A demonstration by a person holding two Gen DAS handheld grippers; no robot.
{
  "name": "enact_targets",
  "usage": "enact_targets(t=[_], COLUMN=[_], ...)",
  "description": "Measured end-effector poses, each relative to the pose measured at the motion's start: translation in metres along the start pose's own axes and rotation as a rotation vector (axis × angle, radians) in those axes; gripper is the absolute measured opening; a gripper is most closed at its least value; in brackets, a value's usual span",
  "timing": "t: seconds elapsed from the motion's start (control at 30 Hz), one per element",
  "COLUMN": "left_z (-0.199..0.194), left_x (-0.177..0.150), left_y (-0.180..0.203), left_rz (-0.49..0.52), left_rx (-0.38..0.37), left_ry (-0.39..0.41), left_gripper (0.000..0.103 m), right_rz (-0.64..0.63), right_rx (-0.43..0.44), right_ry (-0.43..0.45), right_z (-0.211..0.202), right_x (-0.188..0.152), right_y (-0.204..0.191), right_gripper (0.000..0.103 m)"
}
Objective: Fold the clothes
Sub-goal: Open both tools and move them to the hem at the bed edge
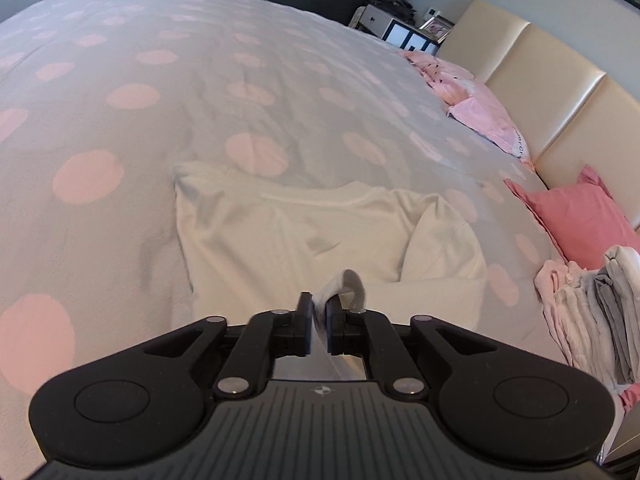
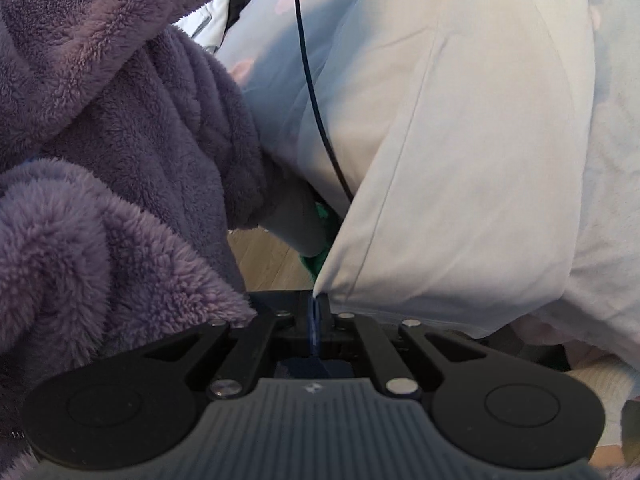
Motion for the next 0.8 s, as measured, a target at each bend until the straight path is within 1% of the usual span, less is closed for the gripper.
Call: enact_targets(t=[0.03, 0.07, 0.1, 0.17, 0.2, 0.23, 0.27, 0.3, 0.37, 0.47, 0.57, 0.6, 0.67, 0.73, 0.8], left_z=[-0.002, -0.007, -0.013, -0.026, -0.034, -0.041, -0.049, -0.057, -0.075, -0.103, -0.128, -0.135, -0.147, -0.157, -0.161], left_x=[-0.002, -0.005, -0.008, -0.014, -0.018, -0.024, -0.03, -0.038, -0.056, -0.086, -0.12, -0.133, -0.165, -0.199, -0.229], left_y=[-0.002, -0.003, -0.003, -0.002, -0.001, 0.0, 0.002, 0.004, 0.009, 0.014, 0.019, 0.022, 0.03, 0.038, 0.044], left_rz=[-0.013, -0.014, -0.01, 0.007, 0.022, 0.041, 0.061, 0.077, 0.11, 0.121, 0.116, 0.123, 0.167, 0.204, 0.237], left_rx=[-0.002, -0.002, 0.0, 0.002, 0.003, 0.002, -0.001, -0.008, -0.023, -0.043, -0.076, -0.087, -0.098, -0.101, -0.106], left_ry=[-0.009, -0.011, -0.011, -0.008, -0.003, -0.005, -0.01, -0.015, -0.025, -0.029, -0.059, -0.081, -0.138, -0.198, -0.267], left_gripper=[0.009, 0.014, 0.022, 0.03, 0.032, 0.032, 0.032, 0.032, 0.032, 0.032, 0.032, 0.032, 0.032, 0.032, 0.031], right_rz=[0.003, 0.008, 0.011, 0.013, 0.013, 0.013, 0.013, 0.013, 0.017, 0.006, -0.048, -0.069, -0.108, -0.114, -0.088], right_rx=[0.007, 0.016, 0.023, 0.029, 0.015, -0.01, -0.034, -0.058, -0.114, -0.216, -0.324, -0.355, -0.411, -0.413, -0.363], right_ry=[-0.006, -0.007, -0.003, 0.011, 0.026, 0.044, 0.061, 0.079, 0.092, 0.063, -0.016, -0.043, -0.09, -0.076, -0.03], right_z=[0.001, 0.002, 0.001, -0.002, -0.007, -0.012, -0.018, -0.024, -0.032, -0.036, -0.036, -0.038, -0.041, -0.044, -0.043], right_x=[-0.001, -0.001, -0.001, -0.001, -0.001, -0.001, 0.0, 0.0, -0.001, -0.004, -0.009, -0.012, -0.016, -0.018, -0.019], right_y=[0.0, 0.0, 0.001, 0.002, 0.005, 0.008, 0.011, 0.014, 0.022, 0.033, 0.043, 0.047, 0.055, 0.059, 0.058], right_gripper=[0.005, 0.006, 0.006, 0.009, 0.018, 0.031, 0.037, 0.039, 0.039, 0.038, 0.039, 0.039, 0.039, 0.039, 0.038])
Point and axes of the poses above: each gripper's, at about its wrist camera, not at the fingertips, and z roughly the way its jaws point, y to its right, x to its top, the point moved 6 cm from there along z, roughly the way its jaws point, and after that the axes turned 7 degrees about x, right-handed, at the moved point
